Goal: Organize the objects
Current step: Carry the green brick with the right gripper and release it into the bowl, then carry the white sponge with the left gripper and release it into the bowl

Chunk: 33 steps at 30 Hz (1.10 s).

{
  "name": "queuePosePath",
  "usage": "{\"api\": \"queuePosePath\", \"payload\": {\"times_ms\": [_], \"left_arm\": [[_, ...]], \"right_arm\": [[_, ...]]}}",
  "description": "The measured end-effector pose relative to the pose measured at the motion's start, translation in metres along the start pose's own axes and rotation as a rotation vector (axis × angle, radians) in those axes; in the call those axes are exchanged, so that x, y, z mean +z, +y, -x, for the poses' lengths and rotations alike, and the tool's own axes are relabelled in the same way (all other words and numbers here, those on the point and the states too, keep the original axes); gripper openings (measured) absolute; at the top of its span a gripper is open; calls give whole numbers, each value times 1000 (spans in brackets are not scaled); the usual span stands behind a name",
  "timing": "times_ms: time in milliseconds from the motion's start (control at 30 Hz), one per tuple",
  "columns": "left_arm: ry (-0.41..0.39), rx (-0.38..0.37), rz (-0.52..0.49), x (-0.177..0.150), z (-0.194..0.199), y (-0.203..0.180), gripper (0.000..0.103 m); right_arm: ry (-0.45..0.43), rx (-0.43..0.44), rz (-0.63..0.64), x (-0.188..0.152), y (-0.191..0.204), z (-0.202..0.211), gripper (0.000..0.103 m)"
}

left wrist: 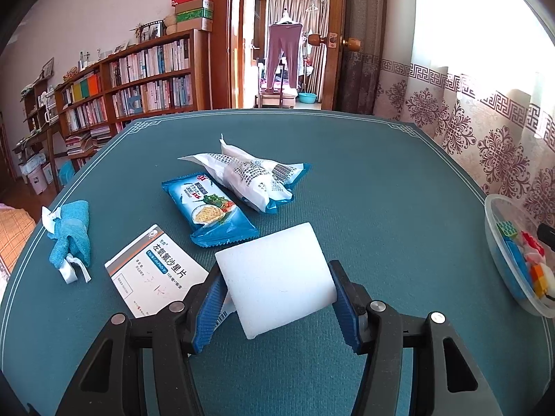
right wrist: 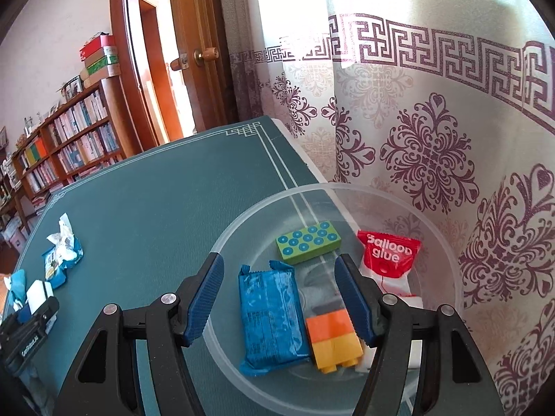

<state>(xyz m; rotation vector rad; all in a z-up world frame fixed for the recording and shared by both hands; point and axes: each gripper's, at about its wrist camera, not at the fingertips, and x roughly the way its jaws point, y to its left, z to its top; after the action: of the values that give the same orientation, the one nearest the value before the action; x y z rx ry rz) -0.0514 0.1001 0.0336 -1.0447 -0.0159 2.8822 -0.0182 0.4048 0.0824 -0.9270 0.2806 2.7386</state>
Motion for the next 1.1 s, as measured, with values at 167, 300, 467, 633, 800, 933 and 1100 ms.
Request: {"api": "queuePosePath", "payload": {"times_ms": [167, 300, 467, 633, 800, 933, 1100], "left_arm": [[22, -42, -18, 0, -1, -7, 60], [43, -81, -43, -1, 3, -18, 61], [73, -157, -65, 4, 8, -41, 61], [105, -242, -103, 16, 9, -79, 61], [107, -330, -170, 33, 15, -126, 61], [111, -384, -240, 40, 18, -165, 61], [150, -459, -297, 43, 12, -207, 61]], "right_arm": [[6, 15, 2, -20, -7, 19, 68], [-1, 32, -8, -26, -16, 31, 68], [-15, 56, 27, -36, -17, 50, 68], [-19, 88, 48, -45, -22, 66, 68], [-29, 112, 22, -53, -34, 78, 68], [-26, 122, -4, -59, -46, 81, 68], [-40, 107, -24, -60, -59, 88, 68]]}}
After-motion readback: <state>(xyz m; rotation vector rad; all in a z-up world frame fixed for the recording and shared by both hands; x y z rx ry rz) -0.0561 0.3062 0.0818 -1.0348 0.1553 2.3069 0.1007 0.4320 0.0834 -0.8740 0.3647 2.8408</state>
